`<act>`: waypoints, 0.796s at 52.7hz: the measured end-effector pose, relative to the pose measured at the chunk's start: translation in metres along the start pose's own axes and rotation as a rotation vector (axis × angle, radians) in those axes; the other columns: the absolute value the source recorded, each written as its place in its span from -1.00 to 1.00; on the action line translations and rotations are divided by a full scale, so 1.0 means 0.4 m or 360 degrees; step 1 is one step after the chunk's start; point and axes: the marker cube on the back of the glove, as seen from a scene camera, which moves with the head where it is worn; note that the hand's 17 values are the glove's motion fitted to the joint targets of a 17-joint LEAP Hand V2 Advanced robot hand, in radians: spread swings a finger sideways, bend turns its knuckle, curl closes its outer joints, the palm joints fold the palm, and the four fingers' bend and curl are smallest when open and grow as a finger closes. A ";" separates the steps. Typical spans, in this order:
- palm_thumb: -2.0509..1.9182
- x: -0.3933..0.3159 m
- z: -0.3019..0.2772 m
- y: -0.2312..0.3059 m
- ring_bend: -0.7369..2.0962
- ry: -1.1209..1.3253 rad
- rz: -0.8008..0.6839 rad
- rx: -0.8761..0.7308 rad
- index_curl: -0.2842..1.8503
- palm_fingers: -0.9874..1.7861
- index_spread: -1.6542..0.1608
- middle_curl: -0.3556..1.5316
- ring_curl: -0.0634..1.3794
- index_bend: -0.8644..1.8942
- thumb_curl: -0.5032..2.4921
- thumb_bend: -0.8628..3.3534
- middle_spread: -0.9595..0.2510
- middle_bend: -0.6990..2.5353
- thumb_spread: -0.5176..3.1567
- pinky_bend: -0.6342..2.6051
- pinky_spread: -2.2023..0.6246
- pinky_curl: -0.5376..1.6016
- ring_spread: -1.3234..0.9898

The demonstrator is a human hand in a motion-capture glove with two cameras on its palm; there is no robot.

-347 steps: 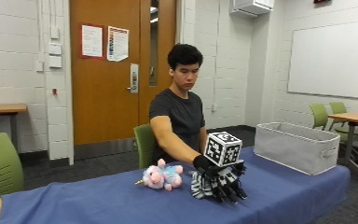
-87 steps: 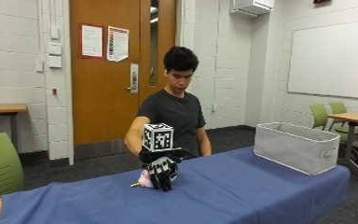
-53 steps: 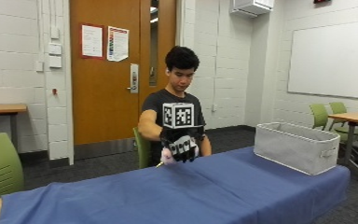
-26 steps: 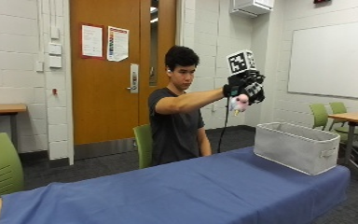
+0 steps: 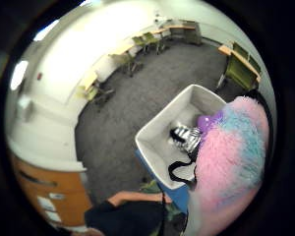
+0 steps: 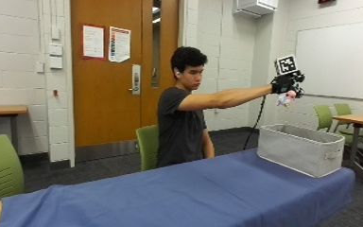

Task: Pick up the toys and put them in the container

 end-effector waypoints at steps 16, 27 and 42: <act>0.36 0.017 0.096 -0.016 0.54 -0.0037 -0.0115 -0.0053 0.16 0.57 0.44 0.19 -0.12 -0.16 0.04 -0.59 0.13 0.15 -0.32 -0.08 0.23 -0.09 -0.14; 0.03 0.074 0.131 0.015 0.24 0.0054 -0.0134 -0.0226 0.07 -0.32 0.46 0.01 -0.26 -0.29 -0.16 -0.67 0.24 -0.18 -0.21 0.05 0.34 -0.02 -0.10; -0.05 0.043 0.088 0.108 0.00 0.0271 0.0240 -0.0201 -0.12 -0.33 0.49 -0.12 -0.54 -0.26 -0.36 -0.65 0.37 -0.30 -0.19 -0.02 0.43 -0.13 -0.09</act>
